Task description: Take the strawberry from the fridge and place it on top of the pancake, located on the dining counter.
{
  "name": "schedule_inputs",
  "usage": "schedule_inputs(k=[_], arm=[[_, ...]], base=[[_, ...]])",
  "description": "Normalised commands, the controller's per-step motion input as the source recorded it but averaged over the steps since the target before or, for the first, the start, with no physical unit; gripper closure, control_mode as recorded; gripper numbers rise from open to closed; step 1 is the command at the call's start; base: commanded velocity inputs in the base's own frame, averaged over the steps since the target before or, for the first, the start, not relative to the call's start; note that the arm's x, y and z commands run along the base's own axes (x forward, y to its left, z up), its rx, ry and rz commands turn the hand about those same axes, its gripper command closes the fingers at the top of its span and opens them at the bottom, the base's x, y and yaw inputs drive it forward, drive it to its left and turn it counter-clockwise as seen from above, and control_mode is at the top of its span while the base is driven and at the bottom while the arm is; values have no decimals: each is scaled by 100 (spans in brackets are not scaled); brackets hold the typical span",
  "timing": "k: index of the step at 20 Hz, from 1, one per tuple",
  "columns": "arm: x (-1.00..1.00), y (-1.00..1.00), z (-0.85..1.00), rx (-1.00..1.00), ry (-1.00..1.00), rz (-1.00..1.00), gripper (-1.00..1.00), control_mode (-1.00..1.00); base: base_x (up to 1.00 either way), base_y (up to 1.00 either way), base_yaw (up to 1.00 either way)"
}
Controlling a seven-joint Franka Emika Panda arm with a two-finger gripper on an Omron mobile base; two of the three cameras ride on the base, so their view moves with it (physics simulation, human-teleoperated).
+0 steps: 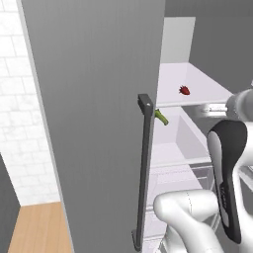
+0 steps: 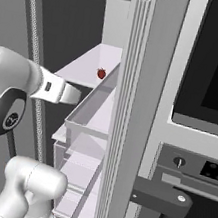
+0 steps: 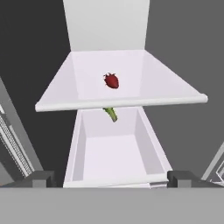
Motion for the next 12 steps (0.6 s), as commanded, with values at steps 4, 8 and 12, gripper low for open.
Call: schedule_inputs(k=[4,8,12], arm=[[1,0,68,0,0,1,-100,-100],[40,0,13,0,0,2,-100,-100],[62,0,0,0,2,0,-100,-100]], base=[[0,0,0],[0,0,0],[0,0,0]])
